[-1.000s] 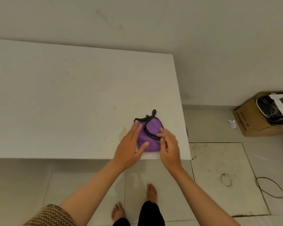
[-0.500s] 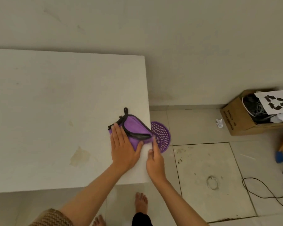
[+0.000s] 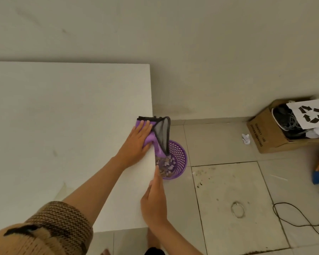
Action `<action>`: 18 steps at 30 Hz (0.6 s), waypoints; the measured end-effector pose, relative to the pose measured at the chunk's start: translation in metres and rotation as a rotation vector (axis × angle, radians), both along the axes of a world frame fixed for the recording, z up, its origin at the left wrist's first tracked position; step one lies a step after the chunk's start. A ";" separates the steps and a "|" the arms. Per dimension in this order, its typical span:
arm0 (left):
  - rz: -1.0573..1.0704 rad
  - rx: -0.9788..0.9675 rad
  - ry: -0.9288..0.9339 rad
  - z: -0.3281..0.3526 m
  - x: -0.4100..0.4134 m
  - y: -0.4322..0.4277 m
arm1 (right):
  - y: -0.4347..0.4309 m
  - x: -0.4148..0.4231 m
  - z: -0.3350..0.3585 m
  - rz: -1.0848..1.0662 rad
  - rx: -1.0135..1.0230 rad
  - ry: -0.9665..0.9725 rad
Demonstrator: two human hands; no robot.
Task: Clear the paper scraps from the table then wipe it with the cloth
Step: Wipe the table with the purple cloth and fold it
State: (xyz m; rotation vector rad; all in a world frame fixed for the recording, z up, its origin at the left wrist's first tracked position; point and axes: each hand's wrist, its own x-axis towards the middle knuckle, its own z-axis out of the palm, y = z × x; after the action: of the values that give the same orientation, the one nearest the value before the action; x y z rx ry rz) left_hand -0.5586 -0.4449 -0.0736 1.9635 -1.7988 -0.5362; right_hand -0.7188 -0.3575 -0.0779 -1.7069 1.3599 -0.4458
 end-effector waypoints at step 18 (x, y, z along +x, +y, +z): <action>0.889 0.192 -0.205 -0.001 0.082 0.084 | -0.038 0.039 0.000 0.023 -0.334 0.167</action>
State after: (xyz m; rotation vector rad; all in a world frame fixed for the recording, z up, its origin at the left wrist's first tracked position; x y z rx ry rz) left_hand -0.4765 -0.3613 -0.0749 2.7342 -0.8032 -0.2076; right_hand -0.6798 -0.3956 -0.0784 -2.0689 1.4435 -0.5523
